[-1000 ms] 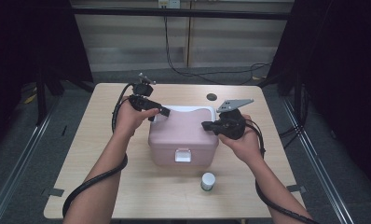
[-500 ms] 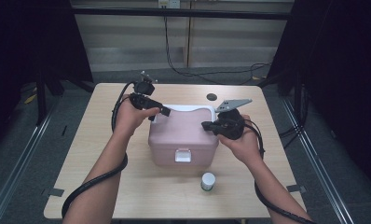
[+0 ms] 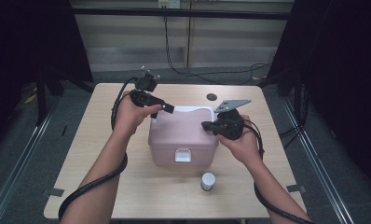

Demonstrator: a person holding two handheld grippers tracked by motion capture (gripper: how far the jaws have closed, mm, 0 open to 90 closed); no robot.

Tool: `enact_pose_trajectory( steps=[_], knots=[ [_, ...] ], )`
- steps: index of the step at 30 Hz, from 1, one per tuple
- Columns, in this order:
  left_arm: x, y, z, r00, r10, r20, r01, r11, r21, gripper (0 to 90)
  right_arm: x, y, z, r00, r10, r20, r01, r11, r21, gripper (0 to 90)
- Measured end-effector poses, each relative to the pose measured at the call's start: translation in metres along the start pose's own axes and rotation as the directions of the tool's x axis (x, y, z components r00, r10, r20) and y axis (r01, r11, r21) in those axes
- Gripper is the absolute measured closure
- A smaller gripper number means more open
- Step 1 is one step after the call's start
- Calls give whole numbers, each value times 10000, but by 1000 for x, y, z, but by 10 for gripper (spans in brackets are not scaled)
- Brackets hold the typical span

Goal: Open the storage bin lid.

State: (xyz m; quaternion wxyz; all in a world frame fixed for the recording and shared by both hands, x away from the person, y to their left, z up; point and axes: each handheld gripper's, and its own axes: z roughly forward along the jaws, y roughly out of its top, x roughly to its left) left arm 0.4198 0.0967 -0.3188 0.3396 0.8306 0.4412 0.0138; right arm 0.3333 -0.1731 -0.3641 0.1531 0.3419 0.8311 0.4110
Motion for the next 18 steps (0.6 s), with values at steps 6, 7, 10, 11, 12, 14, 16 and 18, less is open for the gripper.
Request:
enact_pose_trajectory(
  steps=[6, 7, 10, 11, 12, 14, 16, 18],
  knots=[
    [19, -8, 8, 9925, -737, -972, 786, 9958, 478, 278, 0, -1, 0, 10000, 43, -5, -43, 10000, -43, 900],
    [21, -9, 10, 9922, -769, -979, 833, 9946, 627, 270, 0, -1, 0, 10000, 52, -15, -52, 10000, -45, 900],
    [24, -12, 16, 9905, -1053, -884, 1130, 9897, 877, 260, -1, -1, 0, 10000, 40, -22, -40, 10000, -27, 900],
    [25, -13, 17, 9909, -1088, -796, 1158, 9892, 895, 259, 0, -1, 0, 10000, 52, -21, -52, 10000, -37, 900],
    [24, -13, 19, 9909, -1191, -620, 1243, 9883, 882, 273, -1, -1, 0, 10000, 58, -65, -59, 10000, -73, 900],
    [23, -12, 20, 9912, -1210, -532, 1257, 9874, 964, 279, -1, -1, 0, 9999, 89, -75, -90, 9999, -97, 900],
    [20, -10, 20, 9907, -1176, -689, 1244, 9866, 1054, 281, -2, -1, 0, 9999, 90, -92, -90, 9999, -88, 900],
    [17, -7, 17, 9903, -1197, -710, 1276, 9846, 1195, 290, -1, -1, 0, 9999, 104, -47, -104, 9999, -26, 900]
  ],
)
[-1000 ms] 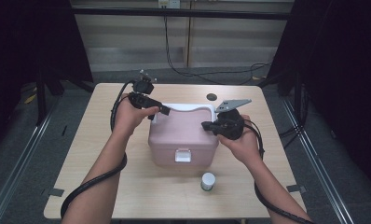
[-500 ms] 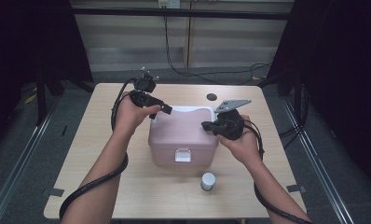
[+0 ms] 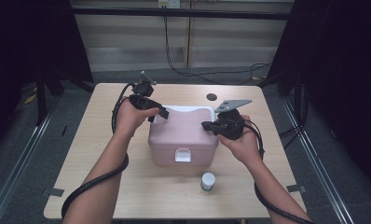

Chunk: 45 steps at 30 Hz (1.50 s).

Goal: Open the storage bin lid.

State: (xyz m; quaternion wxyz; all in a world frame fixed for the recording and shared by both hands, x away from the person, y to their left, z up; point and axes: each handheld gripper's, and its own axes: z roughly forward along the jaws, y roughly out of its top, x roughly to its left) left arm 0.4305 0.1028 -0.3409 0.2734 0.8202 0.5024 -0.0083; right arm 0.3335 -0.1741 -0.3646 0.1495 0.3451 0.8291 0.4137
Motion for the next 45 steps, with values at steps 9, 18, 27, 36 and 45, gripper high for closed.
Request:
enact_pose_trajectory(
  steps=[9, 18, 27, 36, 45],
  knots=[
    [-7, 3, -11, 9996, 25, -282, -18, 9997, 253, 353, 3, 0, 3, 9999, -87, 69, 88, 9999, -101, 900],
    [-6, -1, -22, 9998, 2, -215, -3, 10000, -47, 421, 4, 2, 7, 9998, 173, -16, -173, 9998, -119, 900],
    [-13, -5, -37, 9995, 312, -100, -314, 9993, -210, 440, 5, 2, 7, 9997, 236, 100, -235, 9997, -119, 900],
    [-16, -10, -44, 9972, 750, -17, -750, 9967, -301, 467, 7, 2, 7, 9995, 236, 204, -233, 9996, -146, 900],
    [-14, -13, -31, 9951, 984, -80, -986, 9947, -279, 474, 6, 2, 7, 9995, 291, 145, -289, 9994, -172, 900]
  ],
)
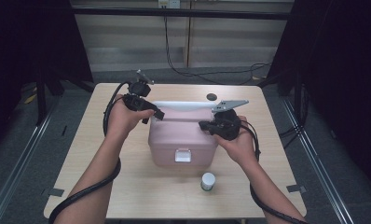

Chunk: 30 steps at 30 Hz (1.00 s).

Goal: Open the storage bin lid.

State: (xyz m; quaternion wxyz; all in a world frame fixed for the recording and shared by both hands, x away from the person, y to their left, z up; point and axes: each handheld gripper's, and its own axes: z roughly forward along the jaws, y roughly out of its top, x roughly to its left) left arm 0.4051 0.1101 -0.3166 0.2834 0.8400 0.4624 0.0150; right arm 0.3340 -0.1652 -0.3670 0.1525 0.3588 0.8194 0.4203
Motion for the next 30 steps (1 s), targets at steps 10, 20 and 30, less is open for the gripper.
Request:
enact_pose_trajectory(
  steps=[10, 20, 30],
  knots=[
    [-1, 4, 9, 9987, 94, -508, -93, 10000, 20, 494, -1, 0, 0, 10000, 32, -54, -32, 10000, -26, 900],
    [2, 5, 11, 9953, -13, -972, 6, 10000, -74, 621, -1, -2, 0, 9999, 110, -84, -111, 9998, -138, 900],
    [3, 7, 8, 9950, -281, -959, 284, 9996, 22, 709, -2, -1, -1, 9997, 175, -154, -177, 9997, -140, 900]
  ],
)
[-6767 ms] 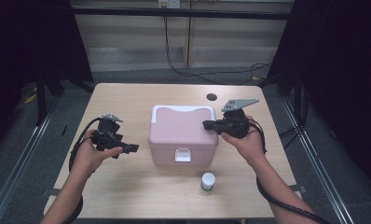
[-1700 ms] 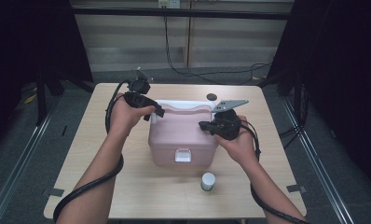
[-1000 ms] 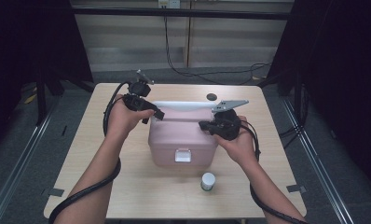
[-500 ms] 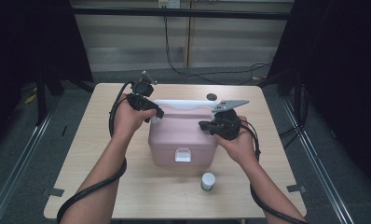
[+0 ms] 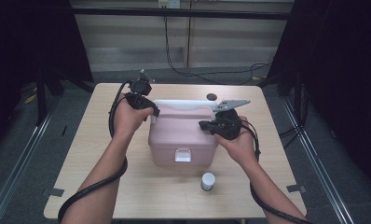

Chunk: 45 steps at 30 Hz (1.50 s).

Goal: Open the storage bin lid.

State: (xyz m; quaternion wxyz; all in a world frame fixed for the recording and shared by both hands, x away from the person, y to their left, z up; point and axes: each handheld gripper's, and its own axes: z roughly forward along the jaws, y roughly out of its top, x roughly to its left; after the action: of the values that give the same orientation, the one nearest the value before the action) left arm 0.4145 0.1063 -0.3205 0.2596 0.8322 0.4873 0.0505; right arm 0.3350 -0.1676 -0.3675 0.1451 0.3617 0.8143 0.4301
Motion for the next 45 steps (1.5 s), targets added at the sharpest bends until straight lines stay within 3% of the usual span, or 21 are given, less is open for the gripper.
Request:
enact_pose_trajectory(
  steps=[10, 20, 28, 33, 37, 45],
  knots=[
    [1, 1, -2, 9999, 83, 112, -83, 10000, -43, 717, -1, 4, 0, 9999, 109, -68, -108, 9998, 144, 900],
    [0, 3, -6, 9999, 150, 79, -151, 9999, 57, 718, -7, 4, -14, 9994, -350, 77, 345, 9975, 621, 900],
    [0, 6, -10, 9993, 359, 45, -359, 9994, -31, 718, -20, -5, -34, 9999, 110, 133, -115, 9992, 384, 900],
    [-1, 10, -13, 9994, 343, -2, -343, 9994, -64, 718, -30, -11, -45, 9991, 75, 420, -101, 9980, 621, 900],
    [-1, 11, -15, 9992, 393, 19, -393, 9992, -4, 718, -33, -18, -46, 9981, 28, 615, -85, 9957, 927, 900],
    [0, 15, -18, 9995, 315, 52, -315, 9995, -64, 718, -35, -26, -42, 9992, -5, 412, -45, 9927, 1204, 900]
  ],
)
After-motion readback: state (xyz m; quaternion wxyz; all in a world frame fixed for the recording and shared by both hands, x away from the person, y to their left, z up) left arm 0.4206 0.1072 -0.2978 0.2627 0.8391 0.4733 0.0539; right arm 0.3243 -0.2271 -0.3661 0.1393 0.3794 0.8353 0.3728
